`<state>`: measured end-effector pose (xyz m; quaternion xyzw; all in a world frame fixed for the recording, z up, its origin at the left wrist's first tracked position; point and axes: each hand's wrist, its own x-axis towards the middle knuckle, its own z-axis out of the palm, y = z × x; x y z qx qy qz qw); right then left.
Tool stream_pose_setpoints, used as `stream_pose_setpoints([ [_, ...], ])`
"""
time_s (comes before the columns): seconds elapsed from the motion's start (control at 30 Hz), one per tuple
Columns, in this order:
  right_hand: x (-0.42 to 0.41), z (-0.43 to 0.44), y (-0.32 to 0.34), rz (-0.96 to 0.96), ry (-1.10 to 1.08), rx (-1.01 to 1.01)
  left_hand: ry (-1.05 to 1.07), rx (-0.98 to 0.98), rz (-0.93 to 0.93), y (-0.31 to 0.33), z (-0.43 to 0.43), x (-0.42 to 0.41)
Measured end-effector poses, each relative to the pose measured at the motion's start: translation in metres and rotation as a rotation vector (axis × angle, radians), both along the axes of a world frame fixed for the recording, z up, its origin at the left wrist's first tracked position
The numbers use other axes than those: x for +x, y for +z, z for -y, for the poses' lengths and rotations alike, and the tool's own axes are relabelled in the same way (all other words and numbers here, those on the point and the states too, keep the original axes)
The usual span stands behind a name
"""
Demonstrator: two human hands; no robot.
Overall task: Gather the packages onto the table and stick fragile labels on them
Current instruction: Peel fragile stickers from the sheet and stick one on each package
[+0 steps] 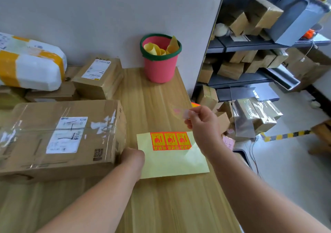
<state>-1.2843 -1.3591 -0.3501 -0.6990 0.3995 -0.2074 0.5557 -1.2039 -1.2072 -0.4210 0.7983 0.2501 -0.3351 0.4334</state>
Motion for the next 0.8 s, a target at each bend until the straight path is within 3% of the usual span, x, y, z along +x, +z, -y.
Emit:
stream_pose_setpoints([
  [0.23,0.001,-0.035,-0.01,-0.055,0.067,-0.053,-0.252,-0.007,0.11,0.003,-0.018,-0.014],
  [0.33,0.008,-0.054,-0.003,-0.045,0.099,-0.1,-0.334,-0.173,0.201,0.026,-0.025,-0.014],
  [0.53,0.024,-0.101,0.016,0.016,0.18,-0.192,-0.136,-0.487,0.288,0.088,-0.057,0.014],
  [0.8,0.052,-0.17,0.032,0.078,0.293,-0.39,0.013,-0.611,0.237,0.126,-0.122,0.044],
])
